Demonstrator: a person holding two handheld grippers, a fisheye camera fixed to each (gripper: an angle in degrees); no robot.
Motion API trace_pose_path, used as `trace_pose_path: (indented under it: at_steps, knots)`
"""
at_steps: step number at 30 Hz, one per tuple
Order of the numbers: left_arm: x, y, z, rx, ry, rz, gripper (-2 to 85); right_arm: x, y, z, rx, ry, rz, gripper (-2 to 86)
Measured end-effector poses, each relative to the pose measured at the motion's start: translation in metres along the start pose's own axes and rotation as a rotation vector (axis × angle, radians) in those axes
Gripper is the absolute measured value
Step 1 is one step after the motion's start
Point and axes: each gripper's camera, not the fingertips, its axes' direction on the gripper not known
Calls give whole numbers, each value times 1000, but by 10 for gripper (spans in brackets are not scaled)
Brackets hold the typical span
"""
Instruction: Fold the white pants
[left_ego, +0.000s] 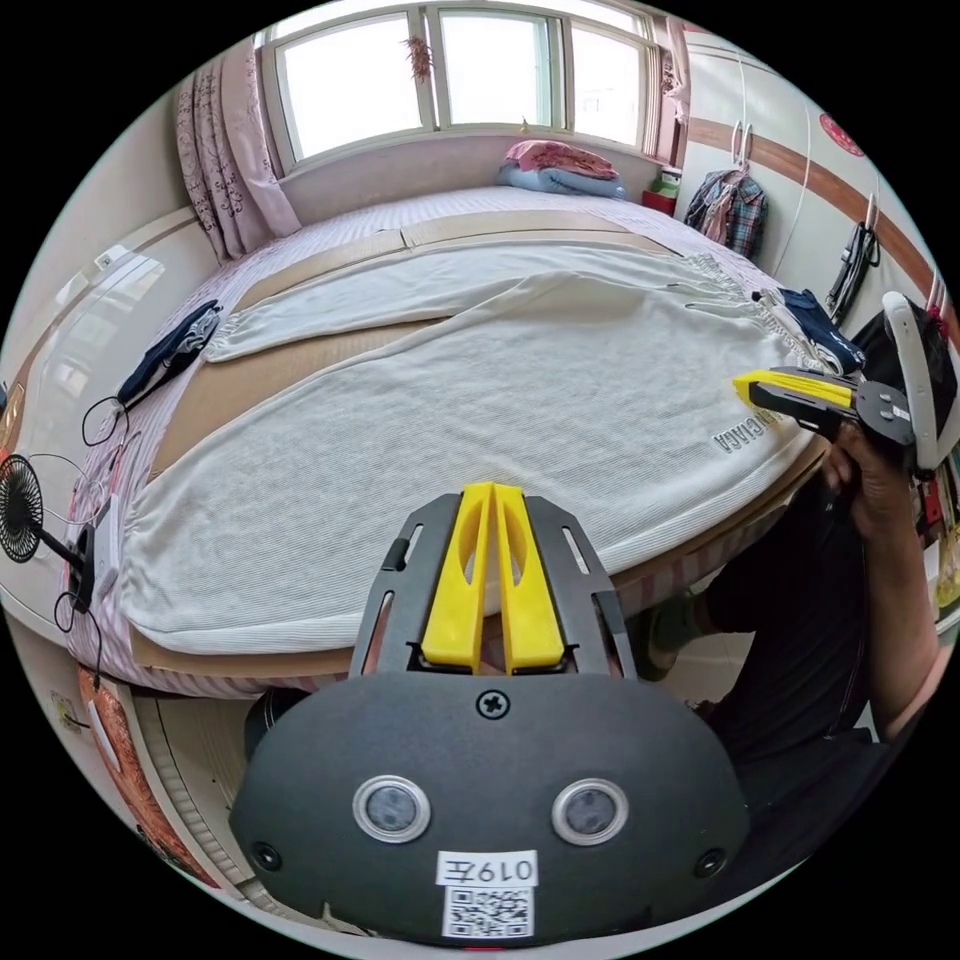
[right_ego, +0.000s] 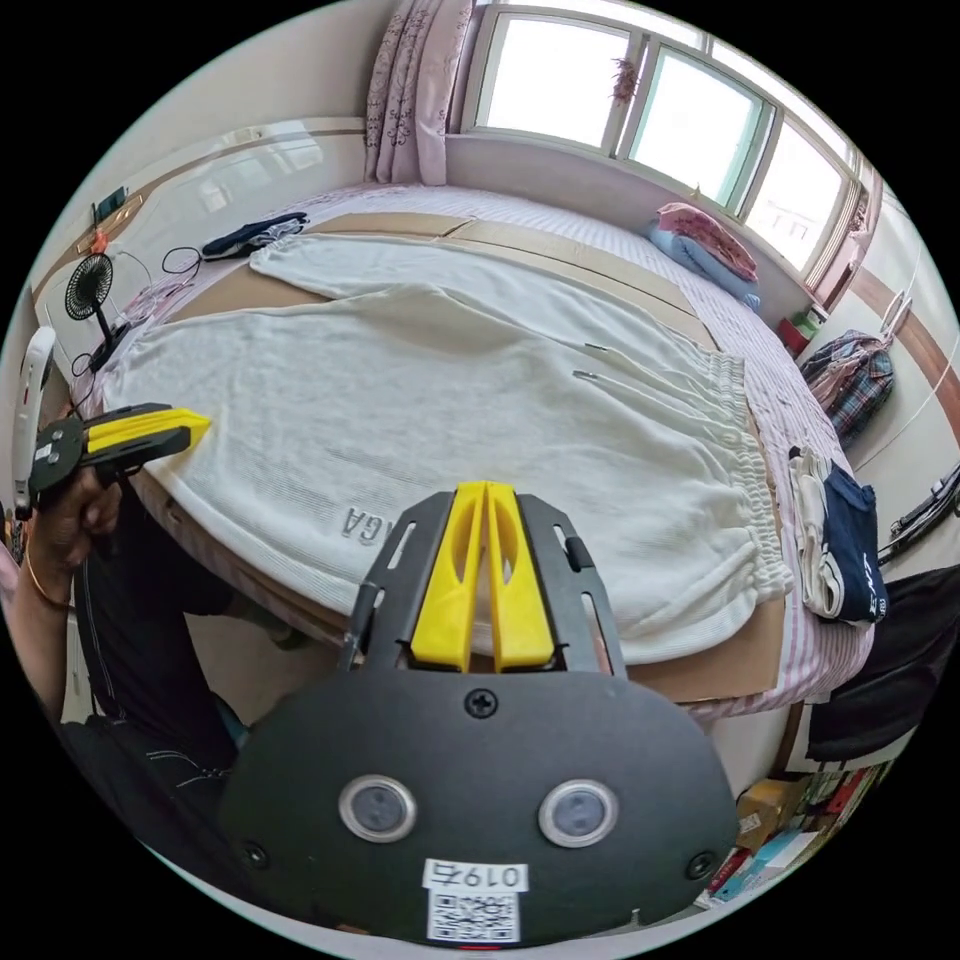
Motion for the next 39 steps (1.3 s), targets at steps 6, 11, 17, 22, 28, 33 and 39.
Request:
trace_pose_path:
  at_steps: [6, 11, 17, 22, 28, 33, 39]
  knots:
    - [3, -28, 25, 39, -32, 60, 10, -14, -19, -51, 58, -37, 2, -8]
    - [-11, -69, 43, -26, 10, 63, 9, -31, -59, -105, 20, -1, -54, -9]
    - [-56, -136, 51, 55, 74, 97, 8, -21, -127, -195, 110, -72, -174, -9]
    - [-95, -195, 92, 112, 114, 193, 8, 3, -205, -253, 145, -196, -229, 0]
    - [-165, -289, 152, 155, 167, 312, 9, 82, -323, -322, 220, -401, -337, 65]
    - [-226, -385, 209, 170, 210, 452, 12, 155, -477, -342, 124, -342, -587, 68]
    - [-254, -466, 282, 149, 313, 570, 28, 238, -701, -293, -271, -518, -633, 82]
